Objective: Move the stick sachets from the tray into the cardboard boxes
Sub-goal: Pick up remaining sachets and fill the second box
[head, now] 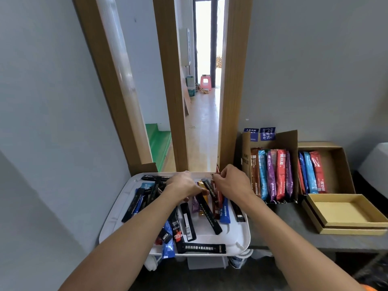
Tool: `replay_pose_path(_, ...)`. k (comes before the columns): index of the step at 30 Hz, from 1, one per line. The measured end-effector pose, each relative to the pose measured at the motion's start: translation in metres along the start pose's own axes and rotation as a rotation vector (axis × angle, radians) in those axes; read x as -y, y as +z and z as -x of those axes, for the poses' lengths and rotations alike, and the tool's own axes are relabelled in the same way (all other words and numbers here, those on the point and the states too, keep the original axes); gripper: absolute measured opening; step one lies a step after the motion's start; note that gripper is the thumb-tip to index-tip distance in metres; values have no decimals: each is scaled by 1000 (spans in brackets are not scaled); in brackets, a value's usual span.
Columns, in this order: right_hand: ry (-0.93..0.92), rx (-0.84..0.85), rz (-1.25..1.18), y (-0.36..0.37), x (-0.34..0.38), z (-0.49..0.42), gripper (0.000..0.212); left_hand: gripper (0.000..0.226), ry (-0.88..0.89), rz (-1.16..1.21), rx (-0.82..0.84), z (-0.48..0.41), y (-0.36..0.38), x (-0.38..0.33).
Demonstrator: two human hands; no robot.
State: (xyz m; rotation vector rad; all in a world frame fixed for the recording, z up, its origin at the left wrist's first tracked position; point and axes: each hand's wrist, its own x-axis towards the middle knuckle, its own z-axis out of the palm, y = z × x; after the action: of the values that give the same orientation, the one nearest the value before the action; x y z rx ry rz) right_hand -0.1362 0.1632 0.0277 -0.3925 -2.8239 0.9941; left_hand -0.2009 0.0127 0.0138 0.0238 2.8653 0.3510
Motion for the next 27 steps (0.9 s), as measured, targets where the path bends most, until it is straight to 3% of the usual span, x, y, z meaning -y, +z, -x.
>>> replay_pose_path(3,12,27,125,6,-4,7,37,60,3,-53,-16,-1,2,-10)
replay_pose_path(6,52,70,244,18,-9,14,72,57,-1,5,26,-2,4,-16)
replay_pose_path(8,60,76,328,24,-11,19,81,52,-4,41,42,-3,3,-17)
replay_pose_path(14,88,87,459,27,-7,22,69,33,4,144,100,-6,2,-13)
replay_pose_path(19,78,114,439,23,-4,18,46,29,14,233,71,-7,-2,-7)
replay_pose_path(27,119,215,409,21,-2,19,55,16,43,426,47,-3,-32,21)
